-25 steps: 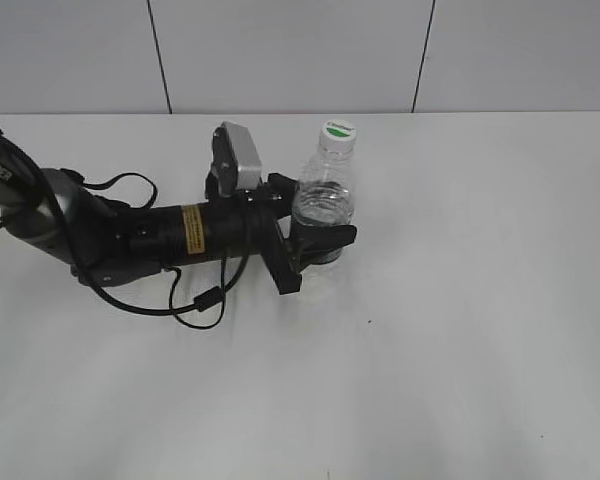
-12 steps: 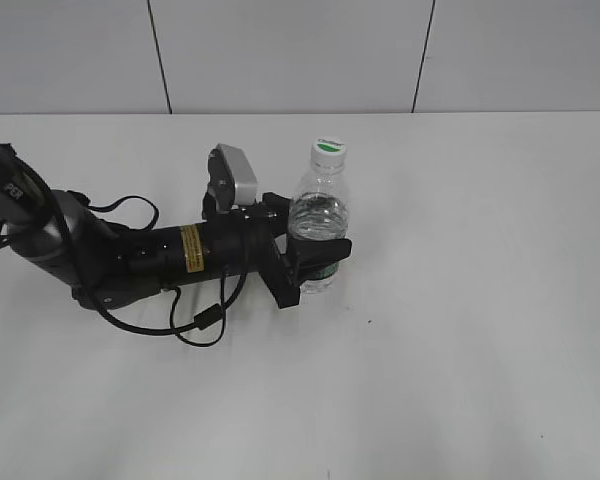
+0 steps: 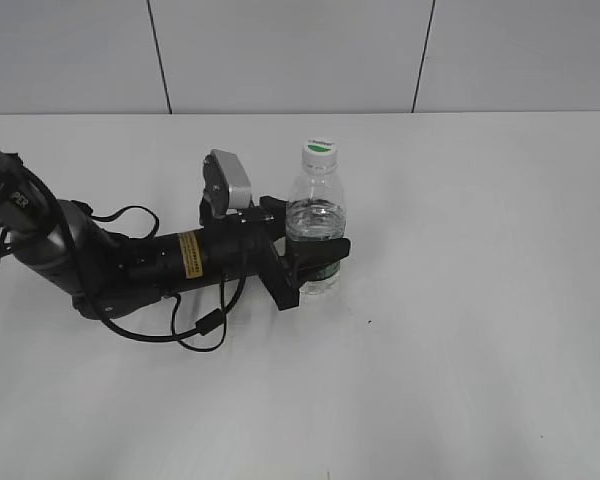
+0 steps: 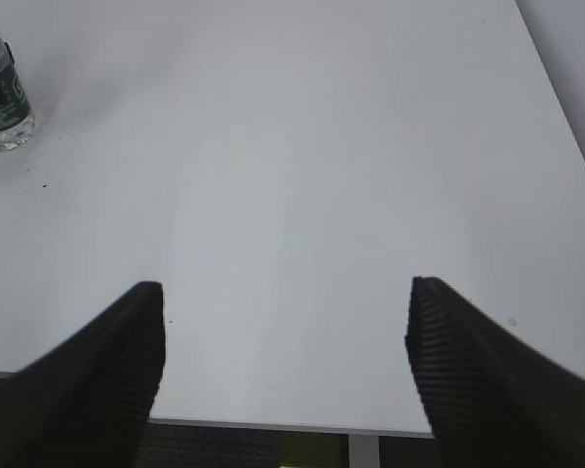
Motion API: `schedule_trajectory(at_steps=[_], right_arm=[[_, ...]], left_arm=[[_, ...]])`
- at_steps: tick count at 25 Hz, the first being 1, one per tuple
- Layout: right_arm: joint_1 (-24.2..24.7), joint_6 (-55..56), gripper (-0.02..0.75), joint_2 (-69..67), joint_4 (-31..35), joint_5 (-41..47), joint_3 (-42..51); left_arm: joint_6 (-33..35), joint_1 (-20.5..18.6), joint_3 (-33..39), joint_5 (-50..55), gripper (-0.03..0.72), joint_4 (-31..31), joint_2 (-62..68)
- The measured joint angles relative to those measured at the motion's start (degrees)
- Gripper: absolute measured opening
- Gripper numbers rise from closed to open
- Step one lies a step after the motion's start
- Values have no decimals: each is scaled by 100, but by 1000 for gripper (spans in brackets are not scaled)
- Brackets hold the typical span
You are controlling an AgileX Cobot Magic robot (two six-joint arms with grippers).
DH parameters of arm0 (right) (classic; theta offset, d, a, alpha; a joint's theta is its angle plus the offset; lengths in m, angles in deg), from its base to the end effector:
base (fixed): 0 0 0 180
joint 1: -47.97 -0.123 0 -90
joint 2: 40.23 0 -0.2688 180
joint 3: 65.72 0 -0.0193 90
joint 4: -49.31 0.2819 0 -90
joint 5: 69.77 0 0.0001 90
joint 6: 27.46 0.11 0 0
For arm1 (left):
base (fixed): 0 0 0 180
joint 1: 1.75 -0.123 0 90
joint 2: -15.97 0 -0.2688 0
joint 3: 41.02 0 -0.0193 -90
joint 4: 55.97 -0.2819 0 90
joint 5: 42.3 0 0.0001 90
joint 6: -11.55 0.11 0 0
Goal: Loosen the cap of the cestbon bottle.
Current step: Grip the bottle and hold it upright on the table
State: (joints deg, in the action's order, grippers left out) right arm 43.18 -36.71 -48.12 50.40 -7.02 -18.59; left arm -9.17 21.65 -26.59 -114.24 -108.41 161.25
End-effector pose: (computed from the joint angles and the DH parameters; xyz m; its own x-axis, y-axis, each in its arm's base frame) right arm 0.0506 0.0061 0.2860 -0.4439 -0.1898 -0.8758 -0.1679 0.9776 -0.1268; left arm 0.3419 -0.2383 0.0084 -0.1049 0.0609 -0.9926 0.9487 0.3055 -0.0816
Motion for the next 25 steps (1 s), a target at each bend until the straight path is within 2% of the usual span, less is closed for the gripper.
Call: schedule_trajectory(at_steps=[17,22,25], right_arm=[[0,0,589,0,0,0,0],[0,-951,589,-229,109,5,-209],[0,-1131,589,-856,457,5,-652]], left_arm=[[43,0,60,-37,410,-31,0],[49,-5,60,-43,410,-113,0],[49,-5,60,-48,410,-144,0]])
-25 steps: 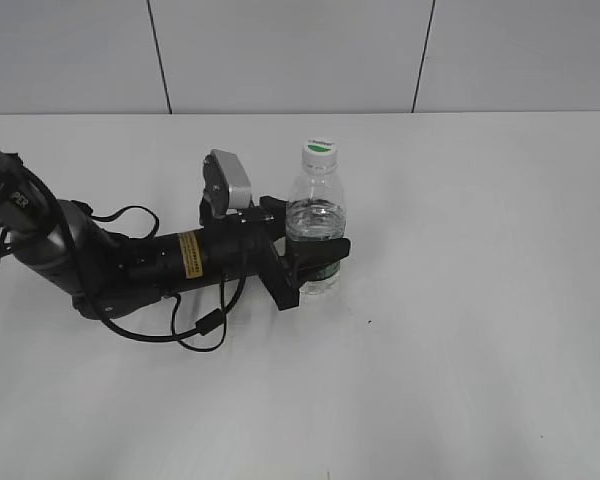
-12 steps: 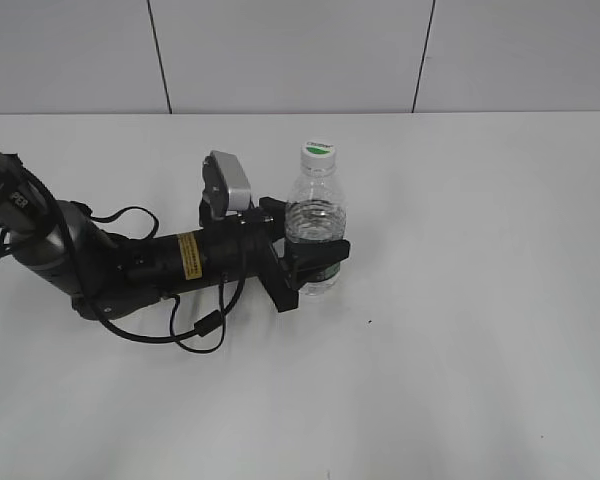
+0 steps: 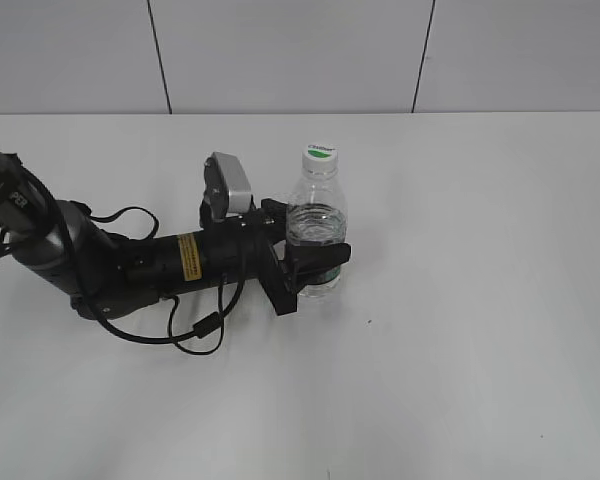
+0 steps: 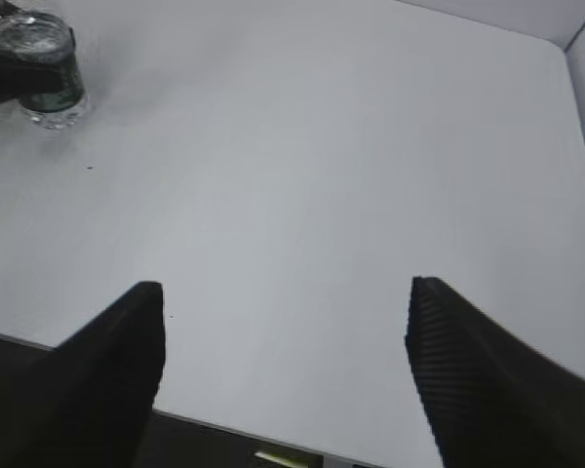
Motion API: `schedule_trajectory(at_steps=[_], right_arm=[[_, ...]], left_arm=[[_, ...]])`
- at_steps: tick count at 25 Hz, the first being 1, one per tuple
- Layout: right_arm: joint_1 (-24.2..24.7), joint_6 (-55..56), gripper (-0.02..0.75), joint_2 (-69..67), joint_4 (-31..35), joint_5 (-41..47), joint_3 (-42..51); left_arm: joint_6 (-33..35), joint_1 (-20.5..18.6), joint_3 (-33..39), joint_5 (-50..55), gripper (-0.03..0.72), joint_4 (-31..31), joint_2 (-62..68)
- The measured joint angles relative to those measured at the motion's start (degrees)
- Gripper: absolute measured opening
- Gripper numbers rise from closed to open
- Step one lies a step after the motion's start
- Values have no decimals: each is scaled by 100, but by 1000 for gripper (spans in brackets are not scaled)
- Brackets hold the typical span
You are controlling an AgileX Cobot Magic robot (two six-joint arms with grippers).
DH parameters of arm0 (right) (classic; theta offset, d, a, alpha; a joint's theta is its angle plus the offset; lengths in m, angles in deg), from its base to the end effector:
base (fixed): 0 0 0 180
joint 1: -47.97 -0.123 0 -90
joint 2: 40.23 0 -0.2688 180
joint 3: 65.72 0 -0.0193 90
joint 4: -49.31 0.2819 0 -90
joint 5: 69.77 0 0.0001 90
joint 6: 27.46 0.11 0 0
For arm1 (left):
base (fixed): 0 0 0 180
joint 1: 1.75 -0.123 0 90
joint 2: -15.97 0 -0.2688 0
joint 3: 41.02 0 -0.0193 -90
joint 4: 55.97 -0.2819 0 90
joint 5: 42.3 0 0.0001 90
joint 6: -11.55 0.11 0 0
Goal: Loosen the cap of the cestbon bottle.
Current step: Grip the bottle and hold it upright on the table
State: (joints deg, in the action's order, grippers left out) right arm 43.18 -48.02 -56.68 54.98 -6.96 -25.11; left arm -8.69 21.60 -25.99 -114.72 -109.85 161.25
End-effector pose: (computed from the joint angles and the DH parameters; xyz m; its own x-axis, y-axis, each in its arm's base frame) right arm 0.0623 0.0149 0.3141 -0.4214 -0.3436 -0.8393 -0.3040 0.9254 -0.2262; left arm 0.3369 -0.2377 0.0066 -0.0994 0.0701 -0.9926 0.9566 0.2814 -0.0759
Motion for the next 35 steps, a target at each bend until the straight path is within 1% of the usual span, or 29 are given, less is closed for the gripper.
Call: schedule_trajectory(at_steps=[5,9,12,15,18,22,24,27,31,35], right_arm=[[0,-65,589,-1481,684,191,-911],[0,-109,589,-2930,1365,523,-1905],[0,-72,589,-3994,1686,647,-2671],[0,132,589,-5027,1810,658,-3386],[0,391,589,-5788,1836,659,-4002],[-6,704,589,-6579,1846,665,-4543],[-86,821,589,-6944,1812,665,-4743],[-423,1005,589,-7404,1486,678,-5048],[-1069,1338,589,-7998,821,692,-5528],[-1624,1470,589,-8544,569,696,-5981]], left_arm=[[0,0,0,1,410,-17,0],[0,0,0,-6,410,-28,0],[0,0,0,-6,410,-35,0],[0,0,0,-19,410,-47,0],[0,0,0,-19,410,-53,0],[-5,0,0,-20,410,-53,0],[-5,0,0,-25,410,-55,-5],[-5,0,0,-25,410,-55,-5],[-5,0,0,-25,410,-55,-5],[-5,0,0,-25,410,-59,-5]])
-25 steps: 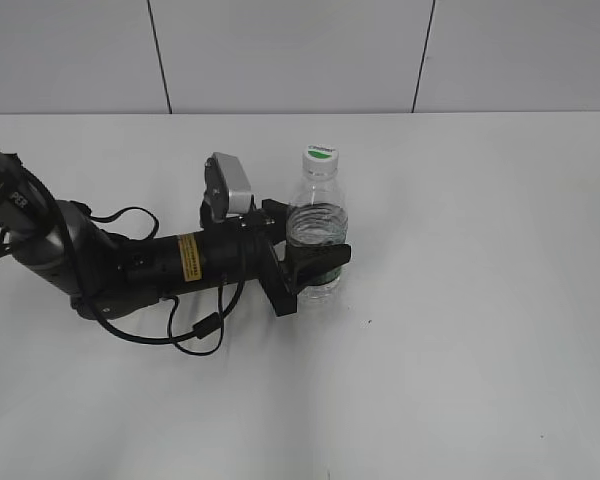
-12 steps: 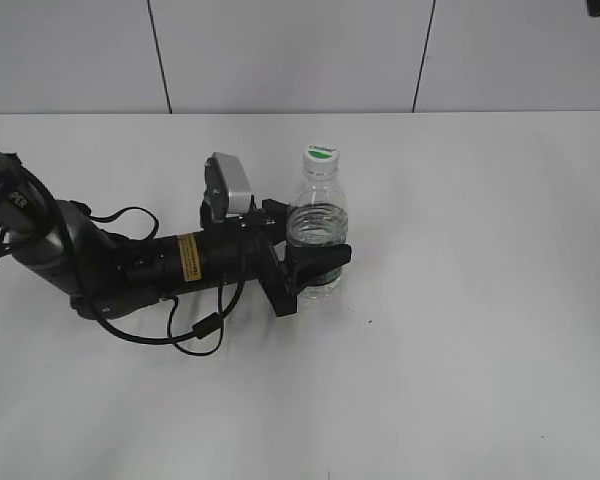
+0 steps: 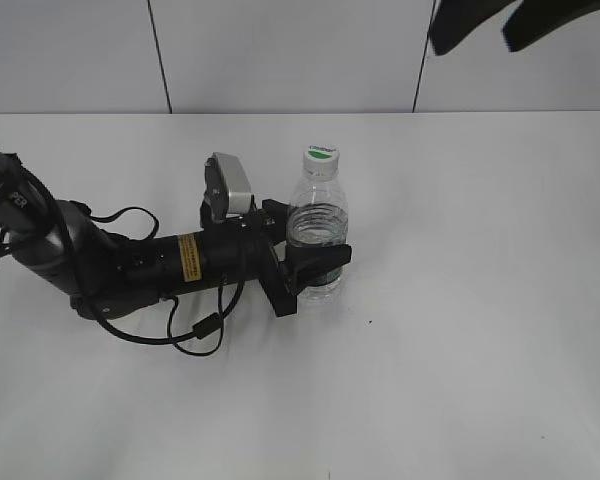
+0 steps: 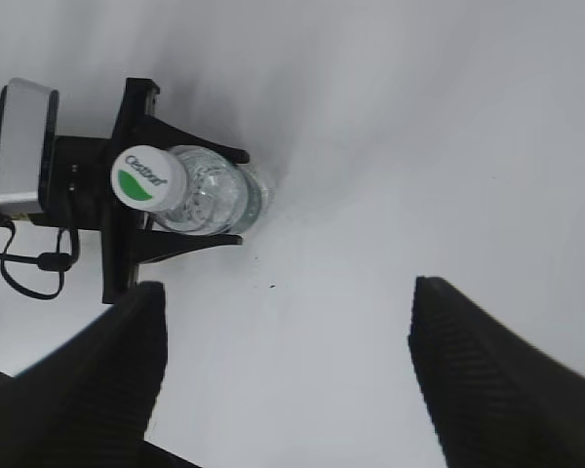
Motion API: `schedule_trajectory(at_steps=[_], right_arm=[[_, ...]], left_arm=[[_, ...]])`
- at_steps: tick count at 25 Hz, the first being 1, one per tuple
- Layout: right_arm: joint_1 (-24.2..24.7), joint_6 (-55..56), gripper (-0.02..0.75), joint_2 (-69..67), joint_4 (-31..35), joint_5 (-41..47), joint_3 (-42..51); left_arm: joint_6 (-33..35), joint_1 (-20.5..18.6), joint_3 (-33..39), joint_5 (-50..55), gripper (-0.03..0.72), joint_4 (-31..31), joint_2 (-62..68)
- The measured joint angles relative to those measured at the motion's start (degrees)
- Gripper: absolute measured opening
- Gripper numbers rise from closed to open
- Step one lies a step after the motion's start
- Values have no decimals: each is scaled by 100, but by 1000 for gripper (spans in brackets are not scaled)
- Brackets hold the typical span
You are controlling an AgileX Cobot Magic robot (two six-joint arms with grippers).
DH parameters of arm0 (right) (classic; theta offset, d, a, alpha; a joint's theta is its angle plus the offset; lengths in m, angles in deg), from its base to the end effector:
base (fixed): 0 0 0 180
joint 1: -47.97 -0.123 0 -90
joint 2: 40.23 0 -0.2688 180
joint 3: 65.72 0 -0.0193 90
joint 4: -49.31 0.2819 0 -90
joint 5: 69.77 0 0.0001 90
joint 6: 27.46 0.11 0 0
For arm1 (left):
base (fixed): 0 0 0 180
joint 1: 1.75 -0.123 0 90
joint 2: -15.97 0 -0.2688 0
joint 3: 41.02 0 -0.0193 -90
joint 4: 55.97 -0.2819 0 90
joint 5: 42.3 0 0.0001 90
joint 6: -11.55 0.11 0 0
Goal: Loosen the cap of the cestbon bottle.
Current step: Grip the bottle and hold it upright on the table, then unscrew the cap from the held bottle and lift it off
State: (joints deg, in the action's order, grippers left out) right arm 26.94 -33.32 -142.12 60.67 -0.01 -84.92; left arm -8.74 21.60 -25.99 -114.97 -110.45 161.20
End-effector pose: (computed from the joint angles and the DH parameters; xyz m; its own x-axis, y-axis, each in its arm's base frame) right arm 0.3503 0.1564 0.3455 -0.8100 -0.3461 -0.4734 -0.4603 0.8754 0.1478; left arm 0.3358 -0.2380 0.0071 -0.0962 0.0698 -0.9929 0.9598 0.2708 -0.0740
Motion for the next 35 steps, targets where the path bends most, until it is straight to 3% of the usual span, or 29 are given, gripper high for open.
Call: schedule_trajectory(at_steps=[11,29,35], right_arm=[[-908,81,589,-1524,-33,0,-919],[-1232,5,589,-2469,38,7,-1233],[-1232,-62,522,-2469,37,7,-1244]], left_arm=[[0,0,5,0,410,0,0],[0,0,5,-5,409,-5,0],[0,0,5,-5,409,-5,0]])
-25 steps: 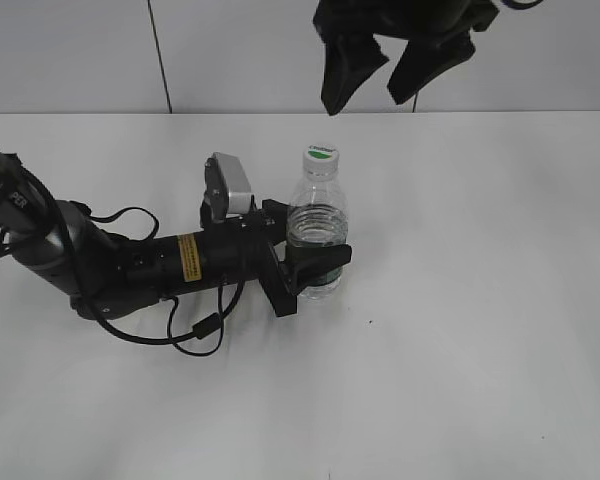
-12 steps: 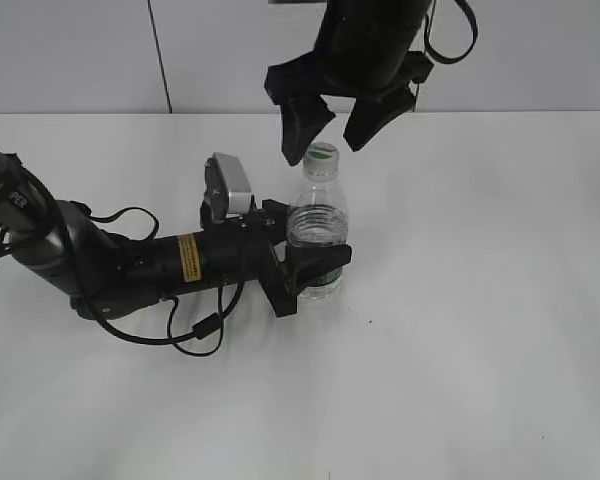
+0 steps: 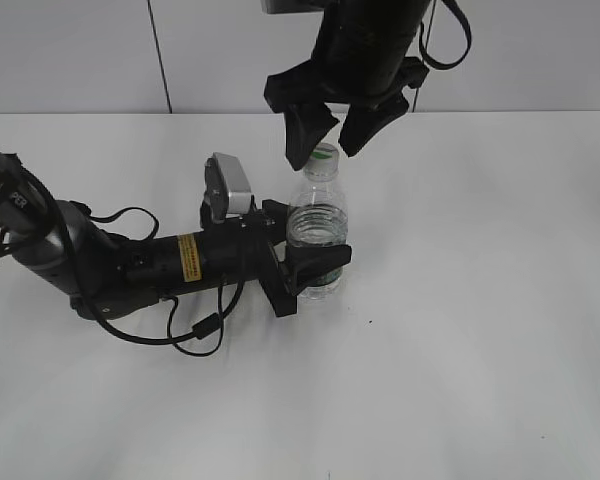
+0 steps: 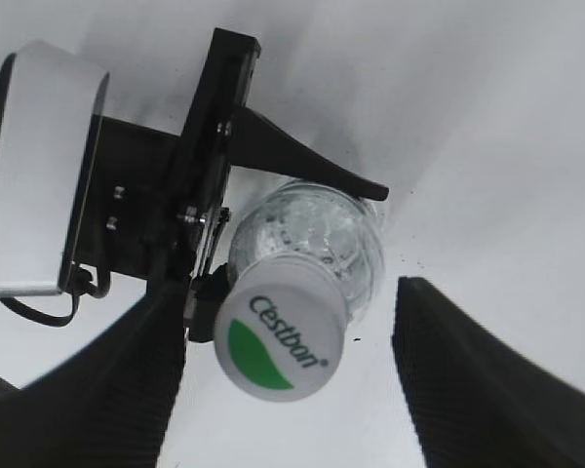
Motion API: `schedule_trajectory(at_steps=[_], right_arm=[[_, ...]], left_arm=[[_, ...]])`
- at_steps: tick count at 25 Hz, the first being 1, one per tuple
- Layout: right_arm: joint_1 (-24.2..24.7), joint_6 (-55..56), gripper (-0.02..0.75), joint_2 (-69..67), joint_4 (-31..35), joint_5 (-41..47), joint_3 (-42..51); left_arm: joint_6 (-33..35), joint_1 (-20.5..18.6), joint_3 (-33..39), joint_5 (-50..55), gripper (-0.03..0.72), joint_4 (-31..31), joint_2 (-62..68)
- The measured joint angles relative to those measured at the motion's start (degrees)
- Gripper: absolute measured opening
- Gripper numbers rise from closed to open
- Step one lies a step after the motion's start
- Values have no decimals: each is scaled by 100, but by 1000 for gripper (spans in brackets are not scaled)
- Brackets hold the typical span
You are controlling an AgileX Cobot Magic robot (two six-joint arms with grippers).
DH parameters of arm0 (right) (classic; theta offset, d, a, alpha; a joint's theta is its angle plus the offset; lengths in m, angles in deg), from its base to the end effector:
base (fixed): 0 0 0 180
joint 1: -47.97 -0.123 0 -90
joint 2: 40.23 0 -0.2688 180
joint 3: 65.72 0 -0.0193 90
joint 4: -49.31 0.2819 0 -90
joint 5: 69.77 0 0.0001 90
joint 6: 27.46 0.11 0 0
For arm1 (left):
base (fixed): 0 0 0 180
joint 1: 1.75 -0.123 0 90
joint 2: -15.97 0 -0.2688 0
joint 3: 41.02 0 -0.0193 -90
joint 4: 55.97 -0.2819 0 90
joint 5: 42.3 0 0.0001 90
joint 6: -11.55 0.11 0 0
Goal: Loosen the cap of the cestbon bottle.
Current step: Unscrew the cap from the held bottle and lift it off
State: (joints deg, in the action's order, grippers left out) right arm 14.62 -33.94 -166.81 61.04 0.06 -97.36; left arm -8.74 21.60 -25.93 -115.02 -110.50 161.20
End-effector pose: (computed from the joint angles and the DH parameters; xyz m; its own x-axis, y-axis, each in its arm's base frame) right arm 0.3825 0.2769 0.2298 -0.7795 -0.5619 -0.2767 -0.6156 0.7690 0.1724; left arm 0.3355 -0.2380 0.0070 -0.0968 0.0698 -0.9929 0.9600 0.2697 -0.0747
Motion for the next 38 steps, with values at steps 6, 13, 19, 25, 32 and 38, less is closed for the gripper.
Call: schedule_trajectory(at_steps=[6,13,19,25,32,38], right_arm=[[0,-11,486,0,-11,0,-7],[0,-11,436,0,-11,0,-7],[0,-11,432,0,-23,0,-7],[0,-17,432,0,-34,0,-7],[0,-17,430,0,-34,0,-7],[0,-17,430,0,-34,0,-7]], left_arm=[[0,0,0,0,409,0,0],[0,0,0,0,409,0,0],[0,0,0,0,409,0,0],[0,0,0,0,409,0,0],[0,0,0,0,409,0,0],[0,0,0,0,409,0,0]])
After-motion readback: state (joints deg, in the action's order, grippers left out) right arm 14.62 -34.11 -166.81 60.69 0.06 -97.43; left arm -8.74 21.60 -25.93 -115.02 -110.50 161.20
